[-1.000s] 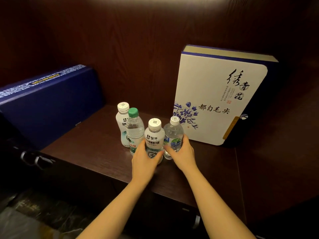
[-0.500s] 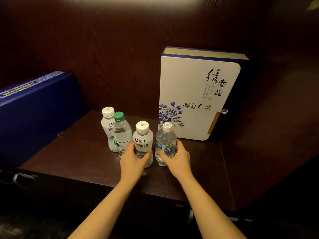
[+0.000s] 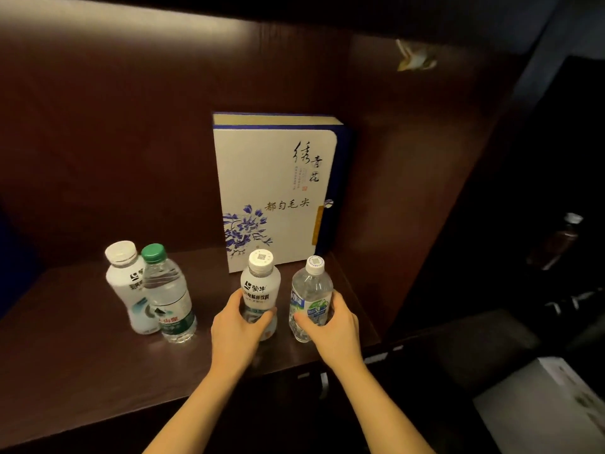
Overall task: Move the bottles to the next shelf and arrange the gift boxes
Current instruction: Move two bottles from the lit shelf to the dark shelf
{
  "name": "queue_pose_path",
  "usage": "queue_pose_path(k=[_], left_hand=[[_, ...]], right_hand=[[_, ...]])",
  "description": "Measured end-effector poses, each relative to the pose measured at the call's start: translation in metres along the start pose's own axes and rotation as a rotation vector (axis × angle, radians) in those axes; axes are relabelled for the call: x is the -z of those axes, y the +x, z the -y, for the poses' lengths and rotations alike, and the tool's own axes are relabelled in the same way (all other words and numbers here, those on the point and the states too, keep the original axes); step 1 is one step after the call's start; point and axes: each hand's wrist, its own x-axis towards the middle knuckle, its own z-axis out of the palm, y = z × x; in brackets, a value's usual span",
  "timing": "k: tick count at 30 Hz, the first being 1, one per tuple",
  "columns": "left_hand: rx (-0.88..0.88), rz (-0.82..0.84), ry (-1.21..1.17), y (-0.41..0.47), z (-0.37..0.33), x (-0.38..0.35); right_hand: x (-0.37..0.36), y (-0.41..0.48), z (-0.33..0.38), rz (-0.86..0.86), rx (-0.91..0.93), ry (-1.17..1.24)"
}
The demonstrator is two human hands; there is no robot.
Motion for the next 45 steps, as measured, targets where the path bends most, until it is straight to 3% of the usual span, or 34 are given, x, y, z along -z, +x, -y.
queue_pose_path(k=[16,26,35,45], left_hand=[[-0.269,0.511,-0.25,-0.072,-0.089,-0.093],[-0.353,0.712,-0.298,-0.13,-0.148,-0.168],[-0.383,0.688,-0.194,-0.138,-0.192,-0.258],[-0.313,0.596,-0.162,-0.116,-0.236,-0.361]], right_hand=[[0.169,-0.121,-0.009,-0.566,-0.13,-0.191],[0.255,-0.167,-0.021,-0.799,-0.236,-0.233],[0.333,-0.139,-0.064,-0.814,-0.218,-0.182],[0.42,-0.05,-0.121,-0.691,-0.175,-0.097]])
